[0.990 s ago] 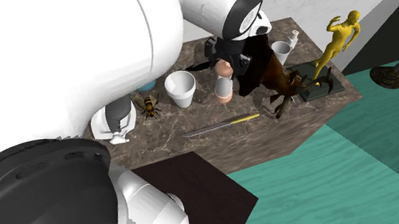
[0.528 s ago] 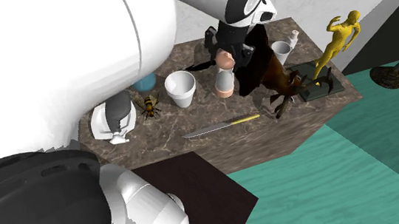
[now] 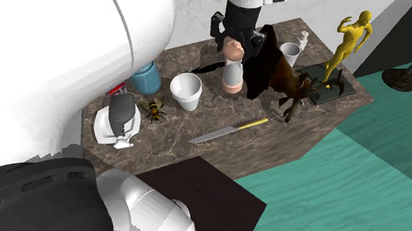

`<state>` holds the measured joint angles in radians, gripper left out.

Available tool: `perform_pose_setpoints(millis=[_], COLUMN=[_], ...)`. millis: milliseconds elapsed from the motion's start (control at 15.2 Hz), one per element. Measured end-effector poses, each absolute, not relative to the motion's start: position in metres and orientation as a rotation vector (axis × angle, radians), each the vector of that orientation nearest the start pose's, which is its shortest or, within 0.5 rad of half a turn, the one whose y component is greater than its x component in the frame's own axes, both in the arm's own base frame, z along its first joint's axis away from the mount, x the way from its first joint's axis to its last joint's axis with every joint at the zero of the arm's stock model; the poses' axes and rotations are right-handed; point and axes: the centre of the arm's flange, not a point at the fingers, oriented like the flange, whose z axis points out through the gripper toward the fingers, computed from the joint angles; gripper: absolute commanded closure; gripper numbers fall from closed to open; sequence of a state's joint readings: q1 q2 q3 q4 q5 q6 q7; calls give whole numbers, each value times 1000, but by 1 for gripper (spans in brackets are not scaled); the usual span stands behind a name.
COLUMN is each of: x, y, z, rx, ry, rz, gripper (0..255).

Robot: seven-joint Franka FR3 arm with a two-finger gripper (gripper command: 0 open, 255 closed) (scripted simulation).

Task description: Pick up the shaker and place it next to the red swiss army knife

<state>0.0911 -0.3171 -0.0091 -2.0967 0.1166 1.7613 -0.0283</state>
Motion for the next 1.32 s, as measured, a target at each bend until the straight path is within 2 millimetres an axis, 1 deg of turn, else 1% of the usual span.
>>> perform_pose_setpoints(millis=[1254,1320], x=[455,455], y=[46,53], z=[651,652], rx=[-3022,-3022], ry=[-133,-133], rz=[33,33], gripper=[255,255])
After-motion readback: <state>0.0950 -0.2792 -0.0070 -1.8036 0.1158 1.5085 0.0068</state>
